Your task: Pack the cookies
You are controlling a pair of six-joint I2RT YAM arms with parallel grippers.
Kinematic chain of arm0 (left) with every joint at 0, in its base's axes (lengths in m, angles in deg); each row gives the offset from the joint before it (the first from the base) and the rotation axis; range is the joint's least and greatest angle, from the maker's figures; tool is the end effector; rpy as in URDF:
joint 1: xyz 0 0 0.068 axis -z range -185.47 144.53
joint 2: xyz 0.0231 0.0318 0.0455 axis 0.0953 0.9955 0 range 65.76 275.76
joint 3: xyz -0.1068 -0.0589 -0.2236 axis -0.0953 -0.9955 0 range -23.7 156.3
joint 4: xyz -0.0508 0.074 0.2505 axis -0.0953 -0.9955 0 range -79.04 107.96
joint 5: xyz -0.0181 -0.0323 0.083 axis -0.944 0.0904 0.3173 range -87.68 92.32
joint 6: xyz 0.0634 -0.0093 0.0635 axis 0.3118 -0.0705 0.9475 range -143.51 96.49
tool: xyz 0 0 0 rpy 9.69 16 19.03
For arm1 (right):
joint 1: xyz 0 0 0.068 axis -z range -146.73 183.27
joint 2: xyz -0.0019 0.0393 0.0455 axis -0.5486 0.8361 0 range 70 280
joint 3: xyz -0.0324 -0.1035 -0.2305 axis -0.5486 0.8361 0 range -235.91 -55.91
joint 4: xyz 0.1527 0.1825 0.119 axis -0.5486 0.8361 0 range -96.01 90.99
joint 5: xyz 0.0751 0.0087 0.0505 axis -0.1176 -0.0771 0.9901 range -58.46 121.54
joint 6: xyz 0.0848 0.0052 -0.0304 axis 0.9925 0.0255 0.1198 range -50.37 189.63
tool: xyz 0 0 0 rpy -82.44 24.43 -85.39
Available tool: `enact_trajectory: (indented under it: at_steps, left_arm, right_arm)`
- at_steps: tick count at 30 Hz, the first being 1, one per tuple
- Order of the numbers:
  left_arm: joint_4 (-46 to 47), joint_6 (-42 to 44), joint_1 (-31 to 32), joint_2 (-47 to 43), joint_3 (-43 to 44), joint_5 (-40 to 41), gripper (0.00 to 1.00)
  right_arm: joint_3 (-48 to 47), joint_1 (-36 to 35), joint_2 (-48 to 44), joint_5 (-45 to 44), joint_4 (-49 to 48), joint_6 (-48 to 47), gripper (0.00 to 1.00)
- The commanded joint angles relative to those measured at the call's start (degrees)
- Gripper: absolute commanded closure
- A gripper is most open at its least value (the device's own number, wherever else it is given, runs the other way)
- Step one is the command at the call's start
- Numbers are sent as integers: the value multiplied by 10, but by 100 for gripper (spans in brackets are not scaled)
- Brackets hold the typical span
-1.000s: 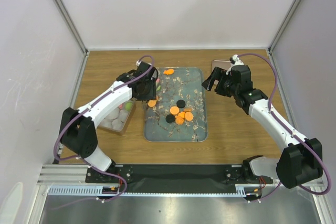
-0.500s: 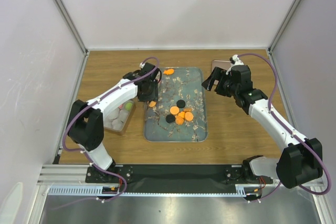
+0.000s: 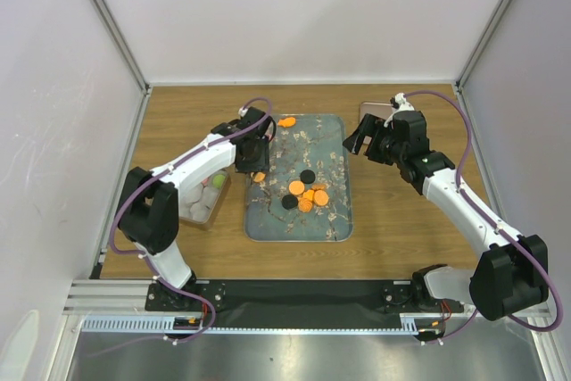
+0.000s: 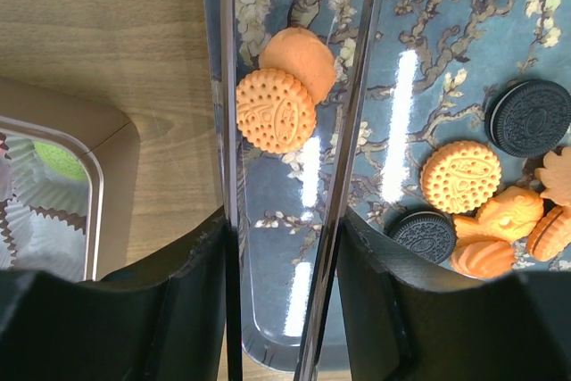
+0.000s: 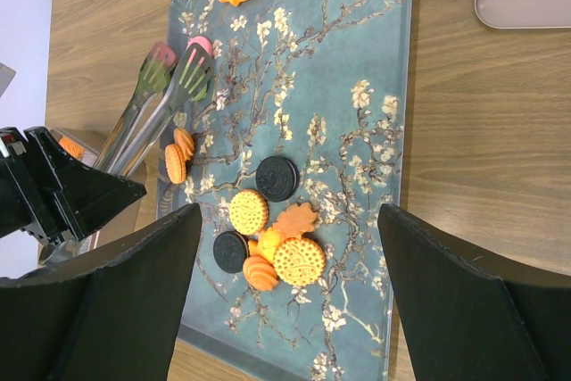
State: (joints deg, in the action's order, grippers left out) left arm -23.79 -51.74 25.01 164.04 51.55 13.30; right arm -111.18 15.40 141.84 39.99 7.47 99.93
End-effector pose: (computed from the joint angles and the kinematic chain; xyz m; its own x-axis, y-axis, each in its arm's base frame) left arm 0.3301 -0.1764 0.1751 -0.8894 -0.0154 -0.4569 0.0083 0.9987 -0.0497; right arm 0.3135 0.1136 0.2558 -0.6257 0.3226 -0.7102 -0.1261 0.8567 0.5002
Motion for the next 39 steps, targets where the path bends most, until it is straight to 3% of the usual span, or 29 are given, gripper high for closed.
enact_trajectory:
  at_steps: [1,39]
  left_arm:
    - [22,5,4,1,6,4,49]
    - [23,-6,4,-44,-33,-32,54]
  right_arm:
    - [-12,3,-3,3,-11,-6,13]
    - [-12,0,-5,3,-10,-6,13]
